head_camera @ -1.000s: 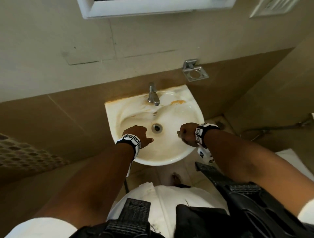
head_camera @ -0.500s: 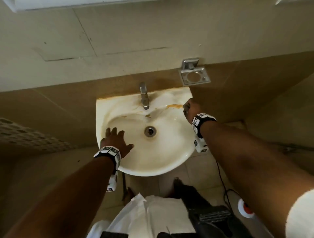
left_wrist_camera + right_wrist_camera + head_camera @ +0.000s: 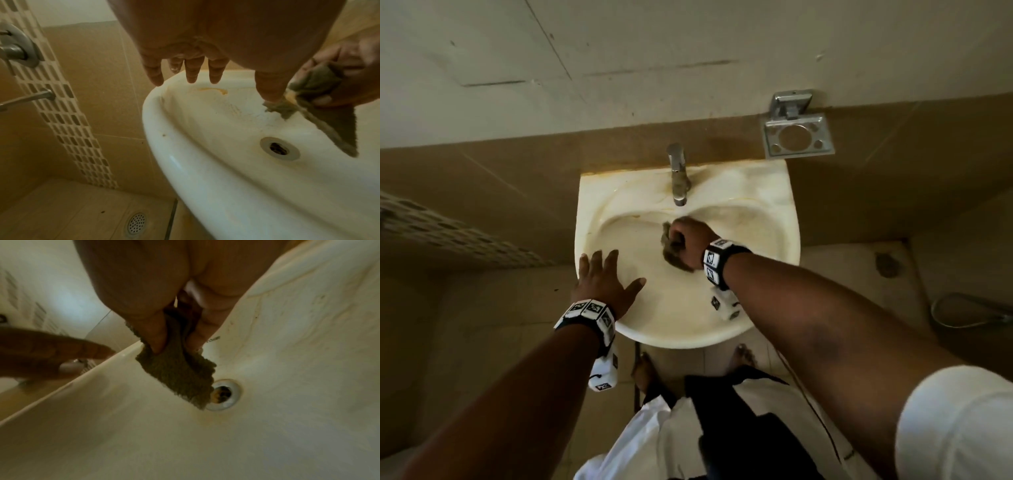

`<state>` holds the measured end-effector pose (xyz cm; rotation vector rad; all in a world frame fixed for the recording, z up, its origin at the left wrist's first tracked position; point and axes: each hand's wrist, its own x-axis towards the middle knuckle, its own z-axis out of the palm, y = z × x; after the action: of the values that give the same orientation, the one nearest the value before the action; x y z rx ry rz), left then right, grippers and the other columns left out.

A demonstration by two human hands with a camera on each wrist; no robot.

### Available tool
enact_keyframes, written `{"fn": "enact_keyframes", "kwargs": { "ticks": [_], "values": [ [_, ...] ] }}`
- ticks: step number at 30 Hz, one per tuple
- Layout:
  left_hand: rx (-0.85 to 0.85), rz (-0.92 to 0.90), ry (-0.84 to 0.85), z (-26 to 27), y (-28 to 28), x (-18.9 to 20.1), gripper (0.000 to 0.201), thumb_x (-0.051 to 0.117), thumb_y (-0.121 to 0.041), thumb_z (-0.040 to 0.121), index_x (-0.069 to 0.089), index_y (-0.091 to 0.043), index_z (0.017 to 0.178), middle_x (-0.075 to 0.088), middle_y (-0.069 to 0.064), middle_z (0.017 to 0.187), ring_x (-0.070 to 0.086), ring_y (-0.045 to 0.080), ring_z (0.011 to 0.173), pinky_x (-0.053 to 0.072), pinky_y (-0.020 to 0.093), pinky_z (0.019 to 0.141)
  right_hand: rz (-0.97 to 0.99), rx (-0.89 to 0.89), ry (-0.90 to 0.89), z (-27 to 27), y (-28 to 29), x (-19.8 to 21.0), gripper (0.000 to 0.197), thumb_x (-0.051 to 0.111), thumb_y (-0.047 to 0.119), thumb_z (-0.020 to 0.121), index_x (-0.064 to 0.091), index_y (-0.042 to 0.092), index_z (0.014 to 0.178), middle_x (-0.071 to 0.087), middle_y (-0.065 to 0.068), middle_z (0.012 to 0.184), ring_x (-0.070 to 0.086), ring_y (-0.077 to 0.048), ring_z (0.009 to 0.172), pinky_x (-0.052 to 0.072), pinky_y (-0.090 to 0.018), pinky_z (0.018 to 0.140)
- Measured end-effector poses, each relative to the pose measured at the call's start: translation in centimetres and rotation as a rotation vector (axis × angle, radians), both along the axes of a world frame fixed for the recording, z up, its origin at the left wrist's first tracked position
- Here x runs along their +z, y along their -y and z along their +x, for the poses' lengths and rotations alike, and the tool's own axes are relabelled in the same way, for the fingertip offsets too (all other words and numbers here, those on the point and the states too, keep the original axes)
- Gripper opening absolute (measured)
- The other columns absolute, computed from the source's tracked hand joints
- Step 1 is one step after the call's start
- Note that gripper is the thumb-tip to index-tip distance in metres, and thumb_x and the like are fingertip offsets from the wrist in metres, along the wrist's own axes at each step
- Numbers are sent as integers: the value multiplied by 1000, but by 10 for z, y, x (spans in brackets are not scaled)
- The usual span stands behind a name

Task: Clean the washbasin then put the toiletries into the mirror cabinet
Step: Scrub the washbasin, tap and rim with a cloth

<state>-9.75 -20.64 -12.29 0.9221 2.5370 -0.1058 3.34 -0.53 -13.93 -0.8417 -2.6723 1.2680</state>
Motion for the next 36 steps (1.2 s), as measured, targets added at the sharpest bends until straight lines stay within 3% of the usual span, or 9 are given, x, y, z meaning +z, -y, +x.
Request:
{"fn": "enact_keyframes", "kwargs": {
  "ticks": [3, 9, 12, 15, 19, 22, 26, 33, 36],
  "values": [
    [-54, 7, 11, -6, -11, -1, 97, 52, -80, 82, 18, -33, 159, 9, 3, 170, -2, 32, 156, 22, 54, 123, 97, 38, 0, 26, -3, -2, 20, 77, 24, 76, 61, 16, 84, 64, -9, 92, 60, -28, 83, 44, -24, 74],
    [-126, -11, -2, -22, -17, -1, 94, 54, -77, 83, 23, -32, 158, 12, 4, 169, -1, 33, 156, 25, 54, 121, 273, -577, 19, 63, -77, -1, 26, 60, 17, 75, 59, 19, 101, 57, -11, 110, 59, -30, 90, 53, -39, 88],
    [-143, -17, 5, -31, -11, -6, 92, 55, -77, 83, 24, -32, 158, 12, 4, 169, -3, 32, 156, 24, 53, 122, 267, -558, 156, 60, -99, -9, 34, 54, 27, 84, 55, 11, 114, 52, -9, 112, 54, -32, 104, 47, -40, 96],
    [-136, -23, 12, -40, -1, -9, 91, 57, -74, 83, 24, -33, 157, 11, 3, 169, -3, 32, 156, 24, 53, 122, 232, -521, 208, 28, -76, -10, 43, 57, 30, 82, 53, 7, 119, 47, 7, 93, 49, -25, 98, 42, -36, 86],
    [-141, 1, 32, -54, 13, -10, 93, 59, -71, 85, 20, -31, 159, 8, 0, 170, -4, 31, 156, 20, 51, 124, 128, -519, 77, -32, -14, -17, 46, 73, 19, 76, 54, 9, 117, 57, -12, 109, 52, -26, 99, 48, -34, 90],
    [-156, 80, 62, -71, 22, -9, 94, 61, -67, 86, 18, -29, 160, 8, 2, 170, -1, 29, 156, 16, 48, 125, -22, -469, -41, -75, 23, -11, 31, 70, 12, 80, 58, 11, 108, 61, -13, 105, 58, -21, 88, 46, -23, 80],
    [-177, 195, 104, -95, 25, -8, 92, 63, -63, 88, 22, -24, 160, 18, 7, 168, 8, 31, 155, 12, 45, 126, -104, -243, -97, -112, 47, 8, 30, 69, 9, 82, 66, 23, 109, 70, -1, 108, 65, -20, 97, 55, -32, 87],
    [-205, 224, 131, -119, 29, -8, 88, 59, -62, 91, 20, -26, 161, 16, 4, 169, 7, 28, 156, 7, 39, 126, 81, -647, 117, -131, 31, 7, 50, 74, 30, 79, 50, 21, 122, 50, -11, 125, 60, -36, 105, 50, -36, 85],
    [-211, 212, 157, -124, 32, -14, 88, 56, -65, 91, 17, -28, 161, 15, 3, 169, 6, 27, 156, 8, 40, 127, 10, -744, 16, -139, 50, 0, 41, 65, 20, 84, 53, 20, 123, 51, -13, 122, 60, -36, 102, 48, -33, 83]
  ]
}}
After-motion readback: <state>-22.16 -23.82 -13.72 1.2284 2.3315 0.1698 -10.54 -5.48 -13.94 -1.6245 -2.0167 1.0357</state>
